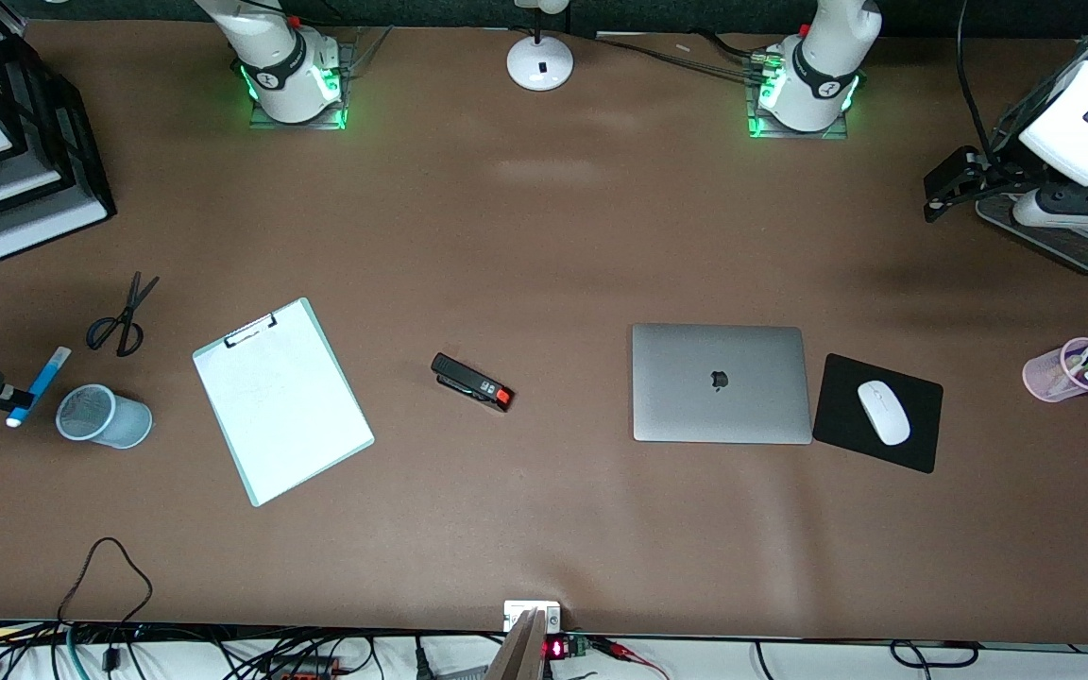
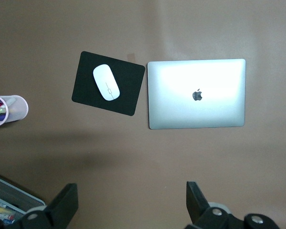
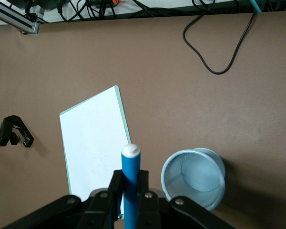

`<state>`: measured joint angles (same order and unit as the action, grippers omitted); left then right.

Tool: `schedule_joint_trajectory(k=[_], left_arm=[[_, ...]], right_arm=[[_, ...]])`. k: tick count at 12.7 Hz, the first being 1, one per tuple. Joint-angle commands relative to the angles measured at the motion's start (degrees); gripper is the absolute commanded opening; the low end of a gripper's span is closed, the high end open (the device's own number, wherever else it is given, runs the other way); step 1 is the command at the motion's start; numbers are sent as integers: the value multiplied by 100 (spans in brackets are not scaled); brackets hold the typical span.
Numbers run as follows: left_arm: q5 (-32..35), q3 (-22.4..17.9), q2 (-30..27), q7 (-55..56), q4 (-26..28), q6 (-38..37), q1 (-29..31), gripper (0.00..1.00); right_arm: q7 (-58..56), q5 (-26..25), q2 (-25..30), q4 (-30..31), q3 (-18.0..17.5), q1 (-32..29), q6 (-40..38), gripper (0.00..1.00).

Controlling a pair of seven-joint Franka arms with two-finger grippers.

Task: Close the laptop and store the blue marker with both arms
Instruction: 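Position the marker above the light blue cup with the right gripper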

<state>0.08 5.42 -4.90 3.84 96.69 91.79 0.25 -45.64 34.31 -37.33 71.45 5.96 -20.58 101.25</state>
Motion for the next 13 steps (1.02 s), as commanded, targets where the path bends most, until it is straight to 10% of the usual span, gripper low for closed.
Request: schedule_joint_trajectory(k=[1,13], left_arm=[[-113,38,-55,125,43,32,54,100],[-51,-32,33,627,-89,23,106,100]], right_arm=[[-42,-100,-82,-193,-51,-34,-71,0],[-15,-511,-46,-350,-60,115,-97,0]])
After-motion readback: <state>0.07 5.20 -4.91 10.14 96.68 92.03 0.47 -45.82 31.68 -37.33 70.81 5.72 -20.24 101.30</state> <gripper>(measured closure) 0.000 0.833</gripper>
